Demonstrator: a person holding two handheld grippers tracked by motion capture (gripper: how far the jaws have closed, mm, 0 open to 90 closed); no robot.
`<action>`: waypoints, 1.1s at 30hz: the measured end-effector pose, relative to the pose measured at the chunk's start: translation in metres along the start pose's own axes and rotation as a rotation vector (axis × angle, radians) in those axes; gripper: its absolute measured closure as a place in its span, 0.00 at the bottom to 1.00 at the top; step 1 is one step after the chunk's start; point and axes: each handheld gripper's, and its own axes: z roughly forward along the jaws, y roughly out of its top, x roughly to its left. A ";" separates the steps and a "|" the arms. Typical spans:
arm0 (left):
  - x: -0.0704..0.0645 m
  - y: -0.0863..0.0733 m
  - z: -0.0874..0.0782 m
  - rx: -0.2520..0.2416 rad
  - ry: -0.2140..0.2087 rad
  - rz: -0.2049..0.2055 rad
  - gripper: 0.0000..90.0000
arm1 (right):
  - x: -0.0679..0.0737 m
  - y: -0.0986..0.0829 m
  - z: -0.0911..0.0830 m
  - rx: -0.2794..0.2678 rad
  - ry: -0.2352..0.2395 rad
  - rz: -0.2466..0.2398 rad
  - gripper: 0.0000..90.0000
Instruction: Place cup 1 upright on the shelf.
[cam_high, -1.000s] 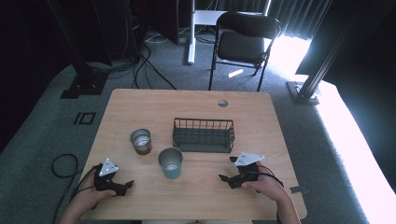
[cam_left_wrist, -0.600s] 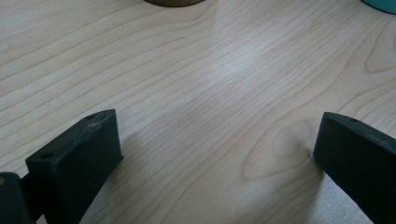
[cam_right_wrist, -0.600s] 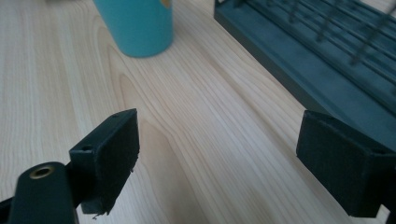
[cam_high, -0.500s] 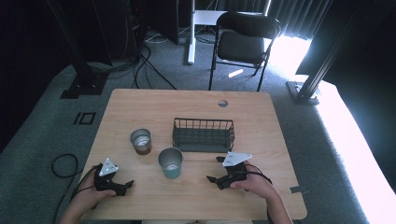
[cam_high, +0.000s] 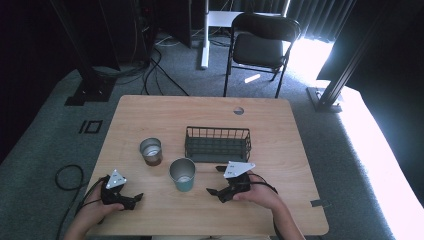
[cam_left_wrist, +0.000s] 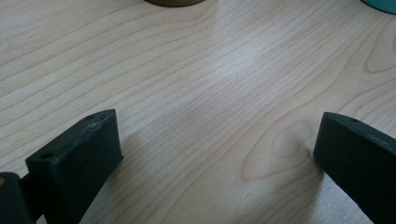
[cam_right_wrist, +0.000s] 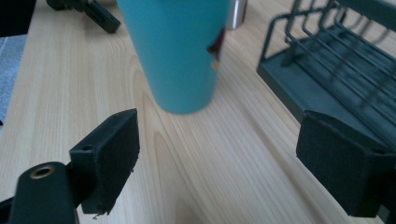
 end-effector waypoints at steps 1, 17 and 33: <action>0.000 0.000 0.000 0.000 0.000 0.000 0.02 | 0.001 0.002 0.002 -0.003 0.005 -0.002 0.15; 0.000 0.000 0.000 0.000 0.000 0.000 0.02 | 0.010 0.026 0.036 -0.038 0.041 -0.042 0.15; 0.000 0.000 0.000 -0.001 0.000 -0.001 0.02 | 0.015 0.044 0.060 -0.075 0.063 -0.066 0.14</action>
